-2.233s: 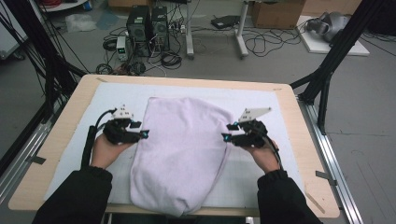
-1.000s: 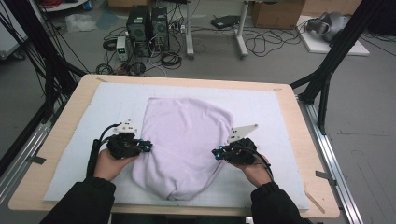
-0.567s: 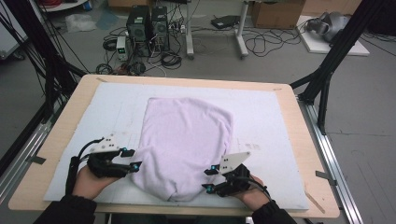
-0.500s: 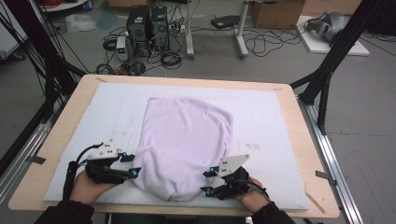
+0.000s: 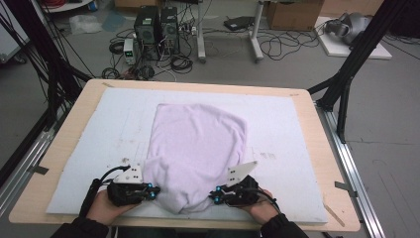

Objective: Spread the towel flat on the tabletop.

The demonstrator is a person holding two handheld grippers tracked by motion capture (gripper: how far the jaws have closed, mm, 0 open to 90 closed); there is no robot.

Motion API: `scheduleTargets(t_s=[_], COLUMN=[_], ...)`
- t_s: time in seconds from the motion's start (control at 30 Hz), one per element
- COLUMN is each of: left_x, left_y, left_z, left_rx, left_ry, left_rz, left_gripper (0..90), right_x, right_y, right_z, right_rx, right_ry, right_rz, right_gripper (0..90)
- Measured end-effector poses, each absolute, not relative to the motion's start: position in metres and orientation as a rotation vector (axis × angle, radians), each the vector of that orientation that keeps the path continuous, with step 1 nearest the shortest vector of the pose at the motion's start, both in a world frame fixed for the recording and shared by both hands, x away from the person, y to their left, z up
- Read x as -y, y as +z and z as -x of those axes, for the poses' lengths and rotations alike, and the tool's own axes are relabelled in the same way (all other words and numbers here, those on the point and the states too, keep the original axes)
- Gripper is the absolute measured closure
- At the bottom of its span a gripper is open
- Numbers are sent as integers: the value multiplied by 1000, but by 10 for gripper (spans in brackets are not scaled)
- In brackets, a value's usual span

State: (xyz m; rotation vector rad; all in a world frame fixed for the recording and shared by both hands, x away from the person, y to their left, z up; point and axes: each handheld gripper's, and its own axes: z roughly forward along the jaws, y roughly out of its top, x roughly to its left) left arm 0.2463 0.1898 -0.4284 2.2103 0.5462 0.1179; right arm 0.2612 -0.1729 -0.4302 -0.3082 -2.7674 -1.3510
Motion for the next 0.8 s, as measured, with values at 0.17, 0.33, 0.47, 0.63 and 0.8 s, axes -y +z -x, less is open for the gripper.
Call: scheduleTargets(t_s=[0.17, 0.33, 0.47, 0.63, 0.8], left_x=[-202, -192, -172, -162, -171], left_y=[-395, -381, -393, -423, -408], left_z=[-248, -290, -333, -365, -355], left_rx=[-566, -670, -748, -840, -829], left_ry=[189, 271, 282, 238, 281], left_rz=[-2105, -2056, -2084, -2134, -2112], left_gripper=[880, 882, 882, 867, 685], right_x=[203, 219, 217, 217, 219], right_y=[-401, -378, -389, -421, -418], right_z=[-260, -293, -334, -367, -362], right_rx=[2721, 2823, 2910, 2866, 2889], right_ry=[-1484, -1477, -1344, -1225, -1284], right_rz=[397, 564, 739, 868, 890], right_gripper=[867, 868, 868, 857, 759])
